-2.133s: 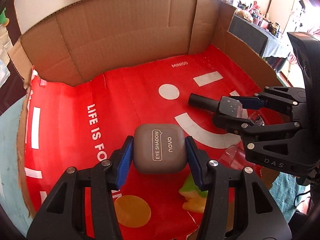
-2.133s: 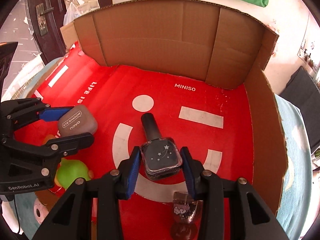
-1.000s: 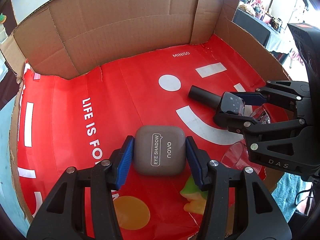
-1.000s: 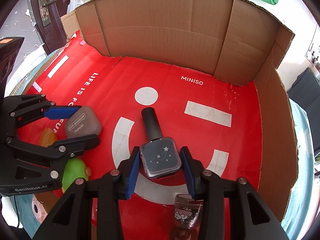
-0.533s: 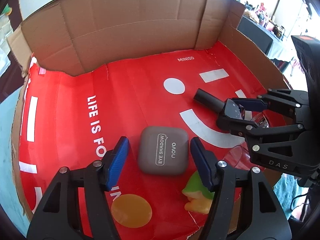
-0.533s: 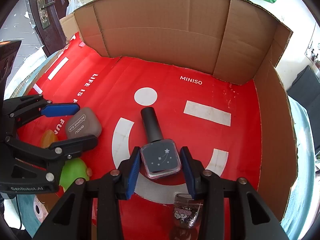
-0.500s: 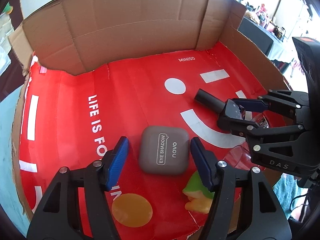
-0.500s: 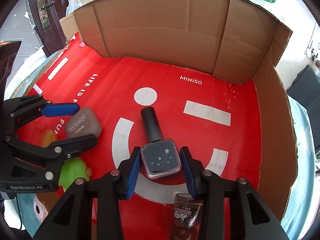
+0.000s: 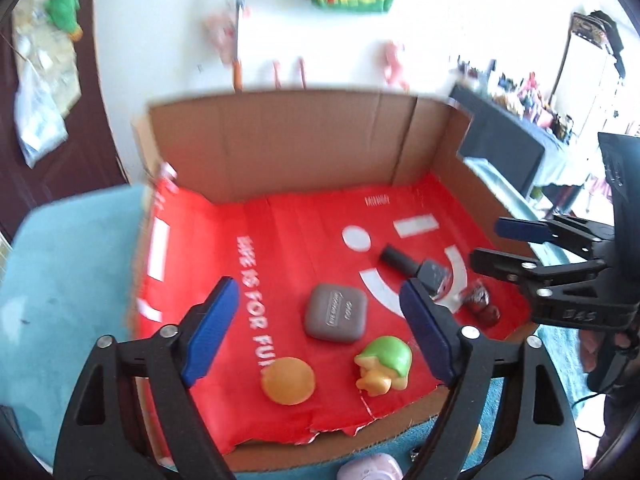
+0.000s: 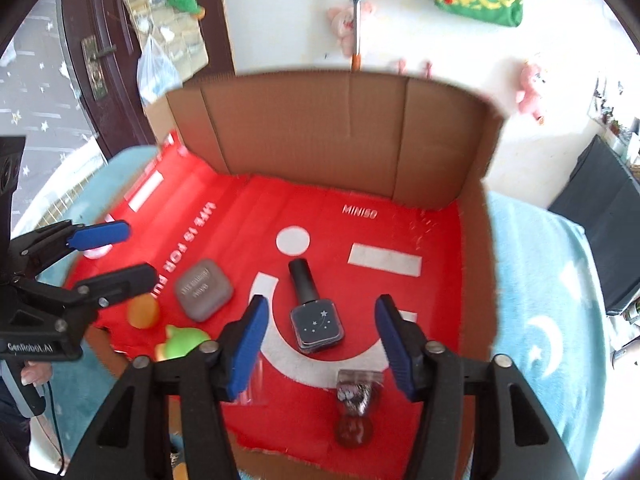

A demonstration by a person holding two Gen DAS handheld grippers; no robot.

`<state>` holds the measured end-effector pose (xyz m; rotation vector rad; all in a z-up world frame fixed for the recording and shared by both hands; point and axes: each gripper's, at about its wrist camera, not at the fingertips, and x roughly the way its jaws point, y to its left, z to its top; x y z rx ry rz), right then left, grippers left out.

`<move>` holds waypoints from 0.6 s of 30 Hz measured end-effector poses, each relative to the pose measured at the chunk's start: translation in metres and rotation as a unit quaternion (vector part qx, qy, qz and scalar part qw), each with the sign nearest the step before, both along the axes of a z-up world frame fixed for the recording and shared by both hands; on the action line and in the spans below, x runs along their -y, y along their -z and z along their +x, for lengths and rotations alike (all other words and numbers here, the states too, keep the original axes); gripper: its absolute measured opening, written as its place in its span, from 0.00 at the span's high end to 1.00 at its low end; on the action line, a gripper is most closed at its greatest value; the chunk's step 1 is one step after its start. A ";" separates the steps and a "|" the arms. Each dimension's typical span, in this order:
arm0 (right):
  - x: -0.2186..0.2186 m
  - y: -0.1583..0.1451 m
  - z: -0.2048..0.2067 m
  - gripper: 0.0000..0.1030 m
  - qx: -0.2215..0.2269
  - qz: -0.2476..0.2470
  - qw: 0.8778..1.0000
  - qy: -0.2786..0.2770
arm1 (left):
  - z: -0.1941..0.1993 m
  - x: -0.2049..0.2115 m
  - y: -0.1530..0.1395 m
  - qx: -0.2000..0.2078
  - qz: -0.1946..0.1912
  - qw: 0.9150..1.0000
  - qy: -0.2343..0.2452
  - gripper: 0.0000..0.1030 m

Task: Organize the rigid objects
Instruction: 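Open both tools and lift them out of the box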

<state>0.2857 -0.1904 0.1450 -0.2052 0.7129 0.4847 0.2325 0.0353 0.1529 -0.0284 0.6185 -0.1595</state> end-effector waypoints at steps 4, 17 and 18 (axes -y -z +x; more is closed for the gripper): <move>0.012 -0.022 -0.029 0.23 0.037 0.018 0.999 0.008 | -0.028 0.001 -0.014 0.062 0.024 0.998 -0.023 0.14; 0.041 -0.057 -0.147 0.00 0.157 0.060 0.985 0.025 | -0.122 0.006 -0.027 0.165 0.017 0.985 -0.043 0.04; 0.043 -0.056 -0.157 0.00 0.165 0.062 0.984 0.026 | -0.130 0.008 -0.025 0.171 0.018 0.984 -0.044 0.04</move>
